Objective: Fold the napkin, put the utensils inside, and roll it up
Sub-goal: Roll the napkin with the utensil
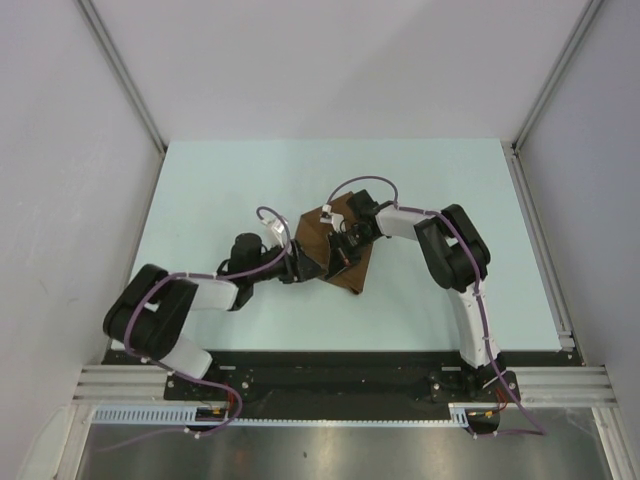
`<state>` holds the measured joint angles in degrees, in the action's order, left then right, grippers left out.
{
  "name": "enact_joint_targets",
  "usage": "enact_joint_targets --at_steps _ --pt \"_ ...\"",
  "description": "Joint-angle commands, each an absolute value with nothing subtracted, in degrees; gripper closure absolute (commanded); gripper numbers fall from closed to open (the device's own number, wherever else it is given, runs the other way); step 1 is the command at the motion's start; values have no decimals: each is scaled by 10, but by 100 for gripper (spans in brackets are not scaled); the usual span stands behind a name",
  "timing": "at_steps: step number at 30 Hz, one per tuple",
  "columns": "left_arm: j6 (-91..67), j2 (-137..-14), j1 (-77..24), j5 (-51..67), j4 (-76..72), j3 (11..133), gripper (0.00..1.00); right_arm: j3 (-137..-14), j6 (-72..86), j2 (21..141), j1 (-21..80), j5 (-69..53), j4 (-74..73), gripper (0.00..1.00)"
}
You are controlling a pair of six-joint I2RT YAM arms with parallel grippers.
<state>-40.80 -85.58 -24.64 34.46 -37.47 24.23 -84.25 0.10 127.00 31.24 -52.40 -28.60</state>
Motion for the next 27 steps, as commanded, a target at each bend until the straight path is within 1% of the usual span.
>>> enact_joint_targets --at_steps 1,7,9,11,16,27 --pt "-498 -907 -250 403 -562 262 26 -832 -7 1300 302 -454 -287 100" --pt "-557 -977 -250 389 -694 255 26 -834 -4 1304 302 -454 -287 100" --pt "-555 -990 -250 375 -701 254 26 -834 -4 1305 302 -454 -287 100" --pt "-544 -991 -250 349 -684 255 26 -833 -4 1305 301 -453 -289 100" --pt "-479 -970 -250 262 -562 269 26 -832 -3 1304 302 -452 -287 100" --pt "-463 -988 -250 185 -514 275 26 -827 -3 1306 302 -451 -287 100"
